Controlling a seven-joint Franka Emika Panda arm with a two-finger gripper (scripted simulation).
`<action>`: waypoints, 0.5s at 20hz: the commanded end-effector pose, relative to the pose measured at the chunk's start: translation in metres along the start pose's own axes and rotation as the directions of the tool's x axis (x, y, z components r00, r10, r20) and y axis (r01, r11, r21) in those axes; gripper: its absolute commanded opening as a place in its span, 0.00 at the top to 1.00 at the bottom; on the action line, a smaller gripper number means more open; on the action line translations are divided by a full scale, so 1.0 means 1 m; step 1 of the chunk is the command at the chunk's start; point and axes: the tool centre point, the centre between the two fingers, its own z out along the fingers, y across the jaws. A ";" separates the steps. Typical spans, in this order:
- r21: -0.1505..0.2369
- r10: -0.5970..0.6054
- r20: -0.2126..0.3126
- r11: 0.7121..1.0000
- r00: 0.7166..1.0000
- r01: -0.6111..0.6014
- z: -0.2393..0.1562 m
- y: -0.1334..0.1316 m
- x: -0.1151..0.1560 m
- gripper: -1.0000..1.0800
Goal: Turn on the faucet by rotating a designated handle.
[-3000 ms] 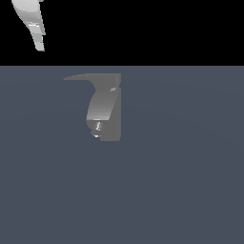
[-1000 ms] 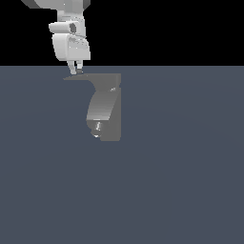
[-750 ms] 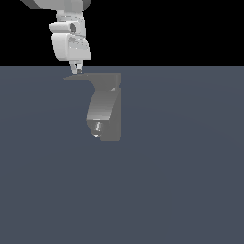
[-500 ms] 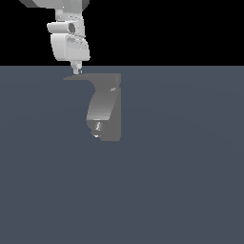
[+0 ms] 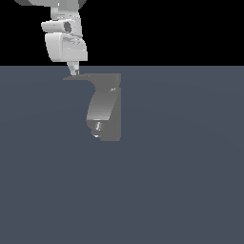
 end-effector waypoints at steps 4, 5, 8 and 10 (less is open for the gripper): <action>-0.007 0.003 -0.005 1.000 1.000 -0.003 0.003 0.016 0.003 1.00; -0.008 0.004 -0.005 1.000 1.000 -0.004 0.004 0.019 0.003 1.00; -0.009 0.005 -0.006 1.000 1.000 -0.005 0.005 0.027 0.003 1.00; -0.010 0.006 -0.007 1.000 1.000 -0.006 0.006 0.033 0.004 1.00</action>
